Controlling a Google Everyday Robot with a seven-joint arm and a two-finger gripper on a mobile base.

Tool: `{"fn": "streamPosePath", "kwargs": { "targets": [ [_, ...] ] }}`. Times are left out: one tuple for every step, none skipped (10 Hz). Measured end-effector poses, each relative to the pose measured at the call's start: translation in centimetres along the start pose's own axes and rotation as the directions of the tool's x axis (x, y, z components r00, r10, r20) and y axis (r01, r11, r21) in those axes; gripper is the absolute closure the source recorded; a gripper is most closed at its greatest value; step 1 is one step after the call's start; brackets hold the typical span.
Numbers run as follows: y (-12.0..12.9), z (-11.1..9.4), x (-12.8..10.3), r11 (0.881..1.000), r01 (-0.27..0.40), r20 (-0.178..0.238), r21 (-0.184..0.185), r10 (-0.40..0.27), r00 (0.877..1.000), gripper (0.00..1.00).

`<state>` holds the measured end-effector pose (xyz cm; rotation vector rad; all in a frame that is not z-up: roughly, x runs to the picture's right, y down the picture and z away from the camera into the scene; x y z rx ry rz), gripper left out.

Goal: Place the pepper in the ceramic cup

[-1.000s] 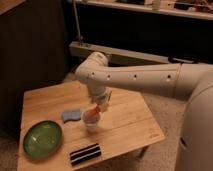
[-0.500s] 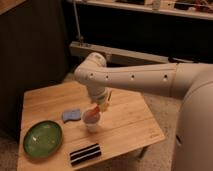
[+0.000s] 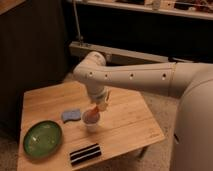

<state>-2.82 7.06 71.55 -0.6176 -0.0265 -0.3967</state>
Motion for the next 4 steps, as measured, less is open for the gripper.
{"fn": "streamPosePath", "kwargs": {
  "targets": [
    [-0.06,-0.05,-0.04,1.0,-0.004,0.008,-0.002,0.004,1.0,0.2],
    [-0.17,-0.15,-0.01,1.0,-0.019,0.032,-0.01,0.02,0.999,0.2],
    [-0.2,-0.27,0.26,0.998,-0.057,0.083,-0.023,0.059,0.995,0.2],
    [-0.32,-0.44,0.94,0.994,-0.102,0.142,-0.033,0.106,0.984,0.2]
  ]
}}
